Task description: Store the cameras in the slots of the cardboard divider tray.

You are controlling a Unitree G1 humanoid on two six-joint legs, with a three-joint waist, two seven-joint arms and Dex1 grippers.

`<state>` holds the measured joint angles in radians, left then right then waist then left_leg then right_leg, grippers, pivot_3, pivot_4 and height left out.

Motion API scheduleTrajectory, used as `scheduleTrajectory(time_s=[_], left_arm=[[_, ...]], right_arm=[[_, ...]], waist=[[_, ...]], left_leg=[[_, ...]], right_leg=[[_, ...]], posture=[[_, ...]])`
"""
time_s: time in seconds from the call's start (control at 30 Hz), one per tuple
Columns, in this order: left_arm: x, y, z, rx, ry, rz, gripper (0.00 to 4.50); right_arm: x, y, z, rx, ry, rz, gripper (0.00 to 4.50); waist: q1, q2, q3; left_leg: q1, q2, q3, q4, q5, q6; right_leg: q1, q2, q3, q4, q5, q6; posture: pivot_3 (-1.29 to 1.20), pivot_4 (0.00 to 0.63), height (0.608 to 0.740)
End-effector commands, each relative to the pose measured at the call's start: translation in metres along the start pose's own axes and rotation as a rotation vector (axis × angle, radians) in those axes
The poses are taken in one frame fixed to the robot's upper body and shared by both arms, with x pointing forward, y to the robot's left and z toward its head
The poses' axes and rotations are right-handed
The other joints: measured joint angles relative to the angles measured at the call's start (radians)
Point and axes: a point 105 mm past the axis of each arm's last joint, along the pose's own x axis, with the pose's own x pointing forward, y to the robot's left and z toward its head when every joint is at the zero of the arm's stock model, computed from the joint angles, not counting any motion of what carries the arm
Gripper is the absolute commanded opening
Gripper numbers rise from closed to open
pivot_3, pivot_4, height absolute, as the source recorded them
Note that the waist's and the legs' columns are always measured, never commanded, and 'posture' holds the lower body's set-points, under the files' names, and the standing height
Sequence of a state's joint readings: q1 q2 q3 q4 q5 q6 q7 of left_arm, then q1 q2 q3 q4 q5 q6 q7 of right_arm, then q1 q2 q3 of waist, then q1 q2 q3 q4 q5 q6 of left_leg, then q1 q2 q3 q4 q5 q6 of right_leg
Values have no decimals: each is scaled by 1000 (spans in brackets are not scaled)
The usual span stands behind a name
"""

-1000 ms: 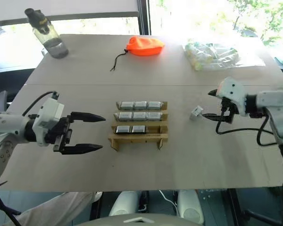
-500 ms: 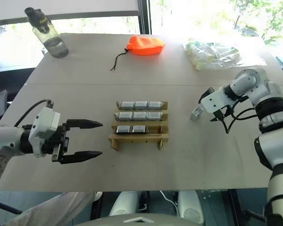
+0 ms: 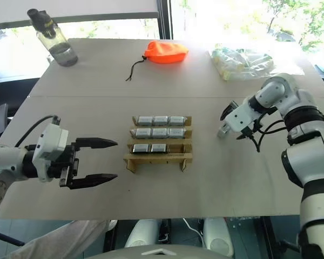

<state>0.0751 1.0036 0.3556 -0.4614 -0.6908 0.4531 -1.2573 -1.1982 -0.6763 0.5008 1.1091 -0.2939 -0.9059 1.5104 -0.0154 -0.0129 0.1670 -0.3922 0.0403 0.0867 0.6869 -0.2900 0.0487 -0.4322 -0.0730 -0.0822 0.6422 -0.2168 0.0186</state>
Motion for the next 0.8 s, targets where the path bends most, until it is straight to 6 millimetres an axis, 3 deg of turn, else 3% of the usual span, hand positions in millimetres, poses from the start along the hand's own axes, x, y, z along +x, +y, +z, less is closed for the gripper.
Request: scheduleTrajectory(time_s=[0.03, 0.07, 0.1, 0.23, 0.37, 0.47, 0.63, 0.7, 0.8], left_arm=[[-3, 0, 11, 49, -8, 11, 4468], [-3, 0, 11, 49, -7, 11, 4468], [-3, 0, 11, 50, -8, 11, 4468], [-2, 0, 11, 50, -8, 12, 4468], [-2, 0, 11, 50, -9, 12, 4468], [-1, 1, 10, 50, -8, 10, 4468], [1, 4, 9, 54, -14, 0, 4468], [3, 6, 9, 56, -18, -4, 4468], [7, 9, 9, 62, -27, -12, 4468]], right_arm=[[-11, -9, 2, -21, 2, -40, 3597], [-11, -9, 2, -22, 3, -37, 3175], [-11, -8, 2, -22, 4, -34, 2455], [-13, -8, 2, -22, 5, -26, 727], [-19, -10, 2, 16, 29, -5, 726], [-24, -21, 17, 133, -45, -54, 726], [-46, -53, 66, 262, -228, -178, 726], [-52, -53, 83, 279, -239, -175, 726], [-59, -45, 126, 442, -343, -105, 726]], waist=[[0, 0, 0], [1, 0, 0], [1, 0, 0], [1, 0, 0], [1, 0, 0], [1, 0, 0], [2, 1, 0], [2, 1, 0], [15, 2, 0]], left_leg=[[0, 0, 0, 0, 0, 0], [0, 0, 0, 0, 0, 0], [0, 0, 0, 0, 0, 0], [0, 0, 0, 0, 0, 0], [0, 0, 0, 0, 0, 0], [0, 0, 0, 0, 0, 0], [-1, 0, -2, 0, 0, 0], [-1, 0, -2, 0, 0, 0], [-3, -1, -5, 0, 0, 0]], right_leg=[[0, 0, 0, 0, 0, 0], [0, 0, 0, 0, 0, 0], [0, 0, 0, 0, 0, 0], [0, 0, 0, 0, 0, 0], [0, 0, 0, 0, 0, 0], [0, 0, 0, 0, 0, 0], [0, -1, -1, 0, 0, 0], [0, 0, -1, 1, 0, 0], [0, -1, -4, 0, 0, 0]], posture=[[0, 150, 726], [0, 150, 726], [0, 150, 726], [0, 150, 726], [0, 150, 726], [0, 150, 726], [0, 150, 726], [0, 150, 726], [0, 150, 726]])
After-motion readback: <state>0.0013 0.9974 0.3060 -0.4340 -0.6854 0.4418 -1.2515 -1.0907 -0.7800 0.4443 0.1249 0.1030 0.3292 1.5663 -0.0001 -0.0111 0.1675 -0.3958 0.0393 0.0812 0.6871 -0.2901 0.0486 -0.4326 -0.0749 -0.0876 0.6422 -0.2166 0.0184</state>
